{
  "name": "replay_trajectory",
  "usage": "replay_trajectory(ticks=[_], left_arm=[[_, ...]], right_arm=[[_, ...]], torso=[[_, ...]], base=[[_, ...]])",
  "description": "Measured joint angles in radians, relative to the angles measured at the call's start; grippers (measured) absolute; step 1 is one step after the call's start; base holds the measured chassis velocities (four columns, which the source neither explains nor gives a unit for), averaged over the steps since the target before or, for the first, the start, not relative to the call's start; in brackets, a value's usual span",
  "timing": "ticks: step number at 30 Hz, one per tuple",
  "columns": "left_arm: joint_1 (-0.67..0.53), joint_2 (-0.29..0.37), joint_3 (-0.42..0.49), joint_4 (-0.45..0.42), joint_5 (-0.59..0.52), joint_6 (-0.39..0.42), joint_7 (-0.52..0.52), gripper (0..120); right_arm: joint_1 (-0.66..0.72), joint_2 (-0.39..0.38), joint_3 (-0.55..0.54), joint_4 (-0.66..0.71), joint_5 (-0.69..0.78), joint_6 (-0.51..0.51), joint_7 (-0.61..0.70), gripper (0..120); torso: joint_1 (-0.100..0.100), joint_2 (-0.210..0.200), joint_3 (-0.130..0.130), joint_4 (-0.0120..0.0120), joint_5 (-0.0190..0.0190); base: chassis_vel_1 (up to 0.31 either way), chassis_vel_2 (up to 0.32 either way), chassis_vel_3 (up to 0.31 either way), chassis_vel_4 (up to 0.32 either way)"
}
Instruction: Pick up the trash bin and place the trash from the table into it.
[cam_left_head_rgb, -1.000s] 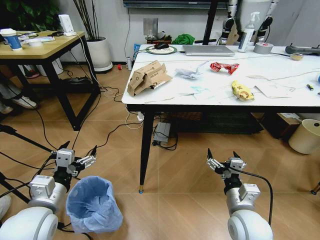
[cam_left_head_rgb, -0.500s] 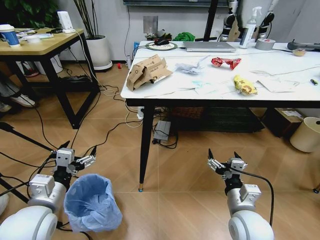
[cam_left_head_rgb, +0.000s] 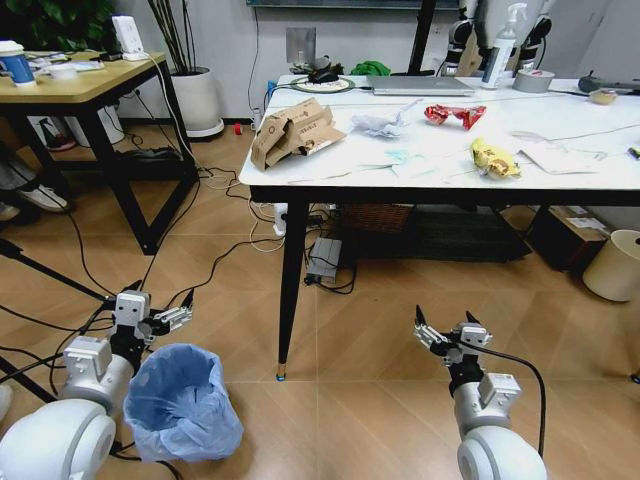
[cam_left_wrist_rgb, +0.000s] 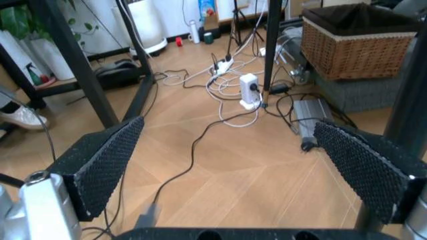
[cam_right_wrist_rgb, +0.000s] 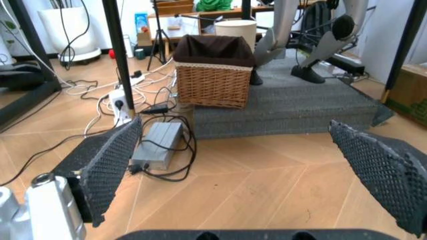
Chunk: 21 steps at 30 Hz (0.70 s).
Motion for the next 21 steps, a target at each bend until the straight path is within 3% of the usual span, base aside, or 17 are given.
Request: replay_trajectory(ticks=[10,21], left_arm=[[0.007,-0.018,0.037,-0.005,0.049,0.008,-0.009,100],[0.005,-0.039,0.066,0.009,0.067,0.002,-0.022,100]], right_arm=[[0.006,-0.032,0.024,0.017,0.045,-0.006,0.015,100],[0.031,-0.009,0.007,-0.008,0.044,-0.005,0.017,100]], torso=[[-0.009,-0.04,-0.031,0.0,-0.0002],[-0.016,-0.083,-0.067,0.0,-0.0002]], base=[[0.0,0.0,0.0,0.0],[0.0,0.0,0.0,0.0]])
